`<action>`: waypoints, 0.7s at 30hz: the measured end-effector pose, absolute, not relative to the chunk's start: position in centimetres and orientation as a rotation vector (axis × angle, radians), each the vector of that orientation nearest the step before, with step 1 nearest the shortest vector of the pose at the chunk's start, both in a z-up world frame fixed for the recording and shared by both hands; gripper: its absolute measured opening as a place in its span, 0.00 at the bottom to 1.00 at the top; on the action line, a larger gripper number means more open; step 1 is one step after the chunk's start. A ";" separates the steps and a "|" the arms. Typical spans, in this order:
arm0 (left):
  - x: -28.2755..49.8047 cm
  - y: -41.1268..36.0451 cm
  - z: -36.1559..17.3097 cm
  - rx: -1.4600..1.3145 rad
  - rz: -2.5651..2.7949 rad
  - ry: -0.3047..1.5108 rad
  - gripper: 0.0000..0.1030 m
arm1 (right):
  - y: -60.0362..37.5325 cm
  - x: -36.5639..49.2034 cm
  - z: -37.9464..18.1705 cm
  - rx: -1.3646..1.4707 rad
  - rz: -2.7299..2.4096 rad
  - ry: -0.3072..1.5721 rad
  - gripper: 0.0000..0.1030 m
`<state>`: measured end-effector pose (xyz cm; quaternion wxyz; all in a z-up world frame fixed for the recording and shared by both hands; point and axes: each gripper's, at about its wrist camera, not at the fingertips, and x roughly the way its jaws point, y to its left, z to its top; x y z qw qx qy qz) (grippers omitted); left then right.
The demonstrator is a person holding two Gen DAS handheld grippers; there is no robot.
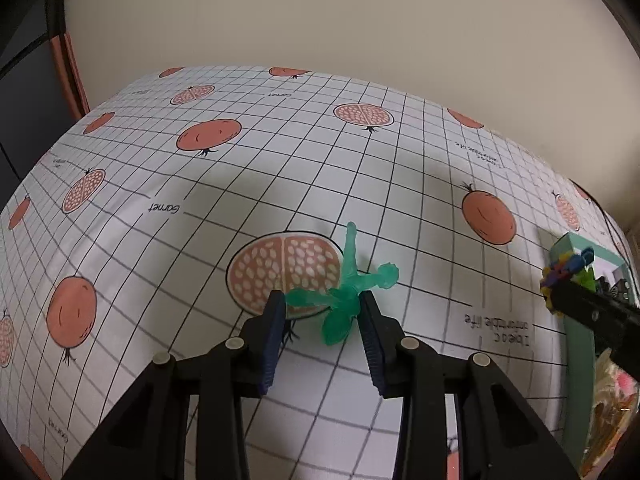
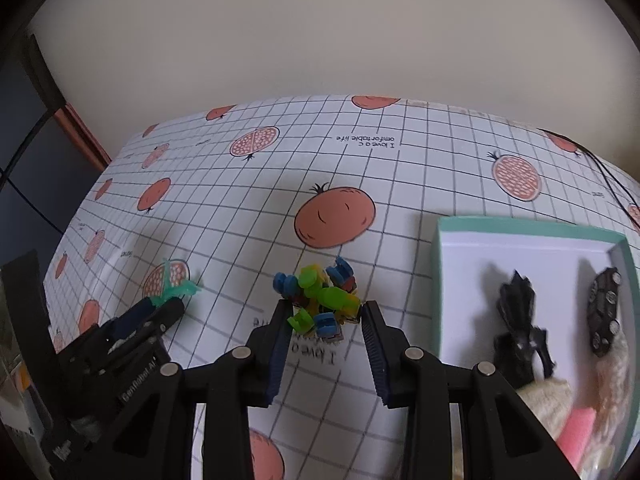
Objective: Organize objects
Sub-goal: 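Carry the green figure with the left gripper while the right gripper carries the blocks to the tray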
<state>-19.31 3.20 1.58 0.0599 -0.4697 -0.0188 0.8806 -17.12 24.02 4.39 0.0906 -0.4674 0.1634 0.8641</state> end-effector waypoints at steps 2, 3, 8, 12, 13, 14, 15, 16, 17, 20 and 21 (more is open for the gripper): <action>-18.9 3.3 2.2 -1.414 2.662 -0.060 0.37 | 23.9 -16.2 4.8 -1.387 2.569 0.477 0.37; -18.6 3.4 2.5 -1.408 2.662 -0.053 0.37 | 23.8 -15.9 5.0 -1.385 2.571 0.472 0.37; -16.9 4.0 4.2 -1.389 2.649 -0.070 0.37 | 23.2 -13.5 6.4 -1.372 2.581 0.443 0.37; -15.6 4.1 5.4 -1.383 2.640 -0.111 0.37 | 22.9 -11.8 7.5 -1.360 2.584 0.430 0.37; -15.2 4.2 5.6 -1.378 2.638 -0.118 0.37 | 22.9 -11.2 7.9 -1.353 2.589 0.427 0.37; -14.7 4.3 5.9 -1.376 2.636 -0.123 0.37 | 22.8 -10.8 8.1 -1.349 2.591 0.423 0.37; -14.5 4.2 6.1 -1.376 2.636 -0.128 0.37 | 22.7 -10.3 8.4 -1.345 2.591 0.417 0.37; -14.1 4.3 6.2 -1.377 2.634 -0.136 0.37 | 22.7 -9.8 8.8 -1.340 2.593 0.409 0.37; -13.8 4.3 6.4 -1.379 2.630 -0.148 0.37 | 22.6 -9.4 9.0 -1.336 2.594 0.404 0.37; -12.8 4.3 6.8 -1.379 2.615 -0.181 0.37 | 22.5 -7.9 9.8 -1.321 2.599 0.392 0.37; -12.4 4.4 7.0 -1.378 2.610 -0.191 0.37 | 22.5 -7.4 10.0 -1.316 2.599 0.385 0.37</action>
